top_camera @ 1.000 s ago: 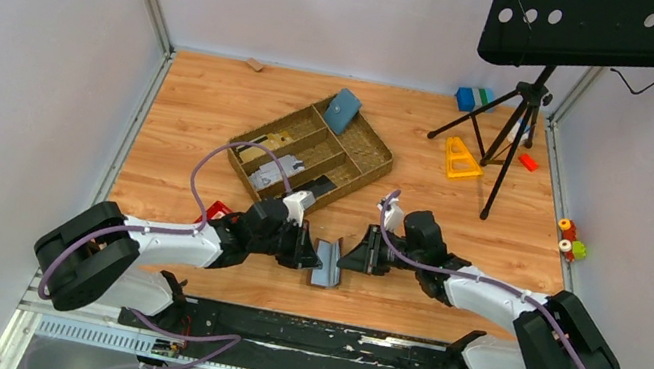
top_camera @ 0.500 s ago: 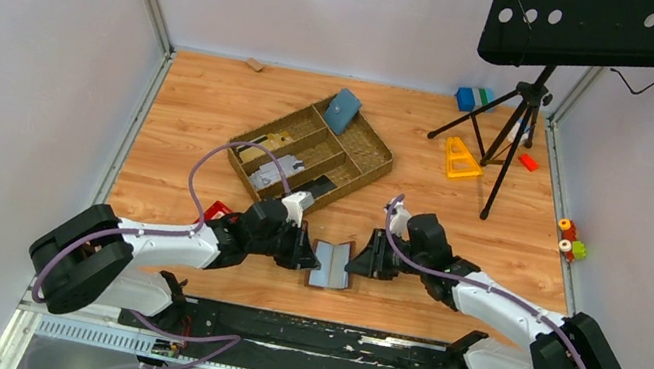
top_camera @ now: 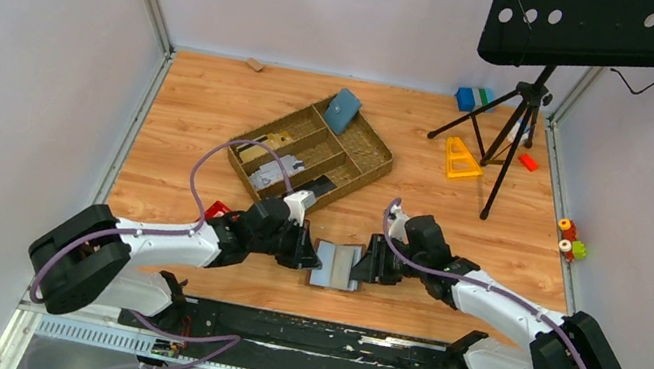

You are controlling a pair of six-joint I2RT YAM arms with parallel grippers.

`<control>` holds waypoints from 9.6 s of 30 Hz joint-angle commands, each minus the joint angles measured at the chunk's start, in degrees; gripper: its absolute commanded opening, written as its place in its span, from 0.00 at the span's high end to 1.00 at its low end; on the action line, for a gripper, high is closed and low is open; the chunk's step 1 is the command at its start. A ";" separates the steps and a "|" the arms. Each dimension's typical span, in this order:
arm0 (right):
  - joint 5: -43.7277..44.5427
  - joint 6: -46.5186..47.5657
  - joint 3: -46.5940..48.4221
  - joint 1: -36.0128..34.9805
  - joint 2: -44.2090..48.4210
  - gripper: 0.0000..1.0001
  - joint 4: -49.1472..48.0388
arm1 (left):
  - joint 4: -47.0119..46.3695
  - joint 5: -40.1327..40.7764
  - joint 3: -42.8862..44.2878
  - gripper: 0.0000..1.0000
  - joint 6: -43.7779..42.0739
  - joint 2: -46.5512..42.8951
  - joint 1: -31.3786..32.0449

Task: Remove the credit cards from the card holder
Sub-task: Remove the credit card from the card holder, then place the credit card in the storage box.

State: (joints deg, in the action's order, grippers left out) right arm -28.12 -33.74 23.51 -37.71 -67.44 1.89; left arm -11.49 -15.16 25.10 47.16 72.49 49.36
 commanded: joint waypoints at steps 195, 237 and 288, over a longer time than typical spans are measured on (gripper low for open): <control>4.68 -20.19 -14.13 3.88 34.64 1.00 -21.10 | -2.66 -2.90 -8.73 0.97 5.94 -21.45 -5.22; 52.03 -45.84 61.71 -16.16 -51.90 1.00 -22.11 | 52.52 21.82 -16.68 1.00 17.04 -58.14 -6.30; 51.08 -18.03 42.62 -14.48 -34.56 0.48 -33.11 | 35.81 10.83 -9.98 1.00 2.09 -42.51 -6.31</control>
State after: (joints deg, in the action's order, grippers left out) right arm 24.75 -63.83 75.33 -52.53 -111.83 -24.69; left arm 30.46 0.84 11.99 54.46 27.88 43.09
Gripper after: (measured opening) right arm 0.501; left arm 0.076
